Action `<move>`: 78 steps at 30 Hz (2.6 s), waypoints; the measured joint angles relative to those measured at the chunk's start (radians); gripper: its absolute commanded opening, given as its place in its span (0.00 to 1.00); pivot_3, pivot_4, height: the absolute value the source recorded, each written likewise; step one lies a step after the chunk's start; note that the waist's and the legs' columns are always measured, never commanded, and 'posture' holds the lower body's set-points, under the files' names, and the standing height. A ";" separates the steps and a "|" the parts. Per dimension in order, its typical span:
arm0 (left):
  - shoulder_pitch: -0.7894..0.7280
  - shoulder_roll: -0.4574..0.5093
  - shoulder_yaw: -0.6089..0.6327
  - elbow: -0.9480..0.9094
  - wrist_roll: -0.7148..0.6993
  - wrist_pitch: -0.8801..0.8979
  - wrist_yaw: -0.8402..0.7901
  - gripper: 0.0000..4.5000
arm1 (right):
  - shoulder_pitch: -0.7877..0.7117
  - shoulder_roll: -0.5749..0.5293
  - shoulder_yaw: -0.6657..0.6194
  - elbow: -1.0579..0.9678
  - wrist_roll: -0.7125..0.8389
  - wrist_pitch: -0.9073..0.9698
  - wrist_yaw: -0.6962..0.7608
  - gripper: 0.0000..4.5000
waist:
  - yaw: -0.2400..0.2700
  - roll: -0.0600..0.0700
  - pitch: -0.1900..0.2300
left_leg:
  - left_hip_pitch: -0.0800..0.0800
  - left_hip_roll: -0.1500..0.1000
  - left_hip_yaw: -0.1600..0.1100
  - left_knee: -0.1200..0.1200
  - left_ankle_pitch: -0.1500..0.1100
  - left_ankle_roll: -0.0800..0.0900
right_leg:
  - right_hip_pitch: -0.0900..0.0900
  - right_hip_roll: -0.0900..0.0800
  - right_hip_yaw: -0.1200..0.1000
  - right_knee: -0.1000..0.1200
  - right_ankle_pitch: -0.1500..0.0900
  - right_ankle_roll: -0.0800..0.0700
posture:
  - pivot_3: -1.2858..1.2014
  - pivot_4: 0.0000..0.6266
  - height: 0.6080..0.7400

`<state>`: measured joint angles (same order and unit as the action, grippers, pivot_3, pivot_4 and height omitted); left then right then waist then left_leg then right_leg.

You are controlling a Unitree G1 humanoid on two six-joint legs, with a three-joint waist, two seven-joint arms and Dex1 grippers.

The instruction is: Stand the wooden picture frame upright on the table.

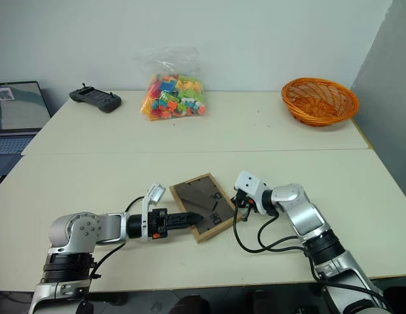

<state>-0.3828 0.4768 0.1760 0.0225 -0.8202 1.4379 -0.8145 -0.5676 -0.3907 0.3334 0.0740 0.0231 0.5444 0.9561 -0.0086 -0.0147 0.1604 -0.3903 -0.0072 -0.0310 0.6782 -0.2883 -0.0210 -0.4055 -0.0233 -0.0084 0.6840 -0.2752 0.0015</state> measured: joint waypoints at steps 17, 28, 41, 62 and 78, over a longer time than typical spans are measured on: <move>-0.004 0.006 -0.012 0.028 -0.004 -0.032 0.020 0.51 | -0.009 0.004 0.002 0.025 0.012 -0.019 -0.031 0.00 | 0.000 0.000 0.000 | -0.001 0.000 0.000 0.000 0.000 0.000 | 0.000 0.000 0.000 -0.001 0.000 0.000 | 0.52 0.24 1.00; -0.159 0.002 0.037 0.074 -0.007 -0.106 0.066 0.29 | -0.163 -0.072 -0.137 0.129 0.080 -0.029 -0.013 0.19 | 0.001 -0.001 0.002 | -0.005 0.000 -0.001 0.000 0.002 -0.003 | -0.003 0.000 -0.002 -0.002 0.000 0.000 | 0.52 0.24 1.00; -0.259 0.028 0.045 0.064 -0.005 -0.157 0.070 0.29 | -0.322 -0.003 -0.307 0.092 0.362 0.185 0.046 0.84 | -0.004 -0.002 0.002 | -0.007 0.000 -0.001 0.000 0.000 -0.001 | -0.004 0.000 -0.002 -0.002 0.000 0.000 | 0.52 0.24 1.00; -0.273 0.038 0.010 0.079 -0.004 -0.162 0.057 0.29 | -0.325 0.065 -0.156 -0.050 0.384 0.191 0.052 1.00 | -0.015 -0.002 0.002 | -0.009 0.000 -0.003 0.000 0.002 -0.004 | -0.006 0.000 -0.002 -0.003 0.000 0.000 | 0.52 0.24 1.00; -0.267 0.019 0.079 0.091 -0.080 -0.071 0.070 0.29 | -0.254 -0.184 -0.195 -0.084 0.353 0.016 0.120 1.00 | -0.013 -0.002 0.003 | -0.009 0.000 -0.002 0.001 0.000 0.000 | -0.006 0.000 -0.002 -0.003 0.000 0.000 | 0.52 0.24 1.00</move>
<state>-0.6497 0.4956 0.2548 0.1134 -0.9001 1.3670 -0.7444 -0.8218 -0.5749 0.1383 -0.0098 0.3764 0.5600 1.0763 -0.0213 -0.0169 0.1630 -0.3993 -0.0075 -0.0334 0.6788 -0.2882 -0.0212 -0.4113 -0.0233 -0.0105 0.6810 -0.2750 0.0016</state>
